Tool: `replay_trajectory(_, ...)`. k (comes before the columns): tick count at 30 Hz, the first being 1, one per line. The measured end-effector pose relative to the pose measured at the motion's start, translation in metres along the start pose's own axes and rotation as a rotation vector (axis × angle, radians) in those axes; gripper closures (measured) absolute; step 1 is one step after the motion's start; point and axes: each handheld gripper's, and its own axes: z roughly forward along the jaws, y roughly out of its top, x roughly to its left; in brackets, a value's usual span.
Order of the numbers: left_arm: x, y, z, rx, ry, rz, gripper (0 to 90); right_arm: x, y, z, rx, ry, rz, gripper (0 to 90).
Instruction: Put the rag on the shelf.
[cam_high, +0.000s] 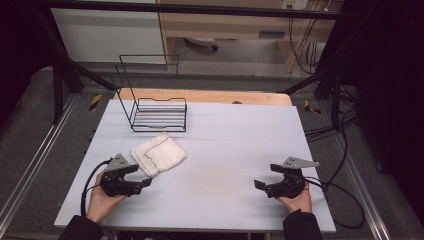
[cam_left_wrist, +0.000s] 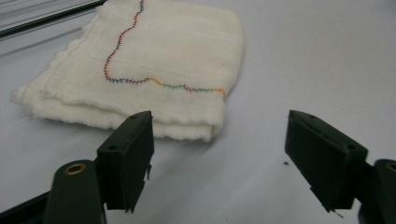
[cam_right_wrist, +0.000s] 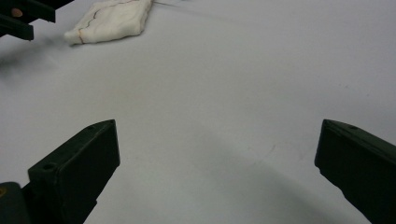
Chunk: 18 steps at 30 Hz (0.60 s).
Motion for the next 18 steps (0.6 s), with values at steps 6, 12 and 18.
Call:
replay_trajectory(6, -0.005, 0.005, 0.014, 0.017, 0.033, 0.004, 38.3, 0.000, 0.000, 0.002, 0.005, -0.004, -0.003, 0.6)
replay_trajectory(12, -0.006, 0.007, 0.026, 0.052, 0.062, 0.011, 50.1, 0.000, 0.000, 0.002, 0.003, -0.004, -0.005, 0.6)
replay_trajectory(18, -0.003, 0.005, 0.029, 0.062, 0.086, 0.010, 65.3, 0.000, 0.000, 0.001, 0.003, -0.004, -0.003, 0.6)
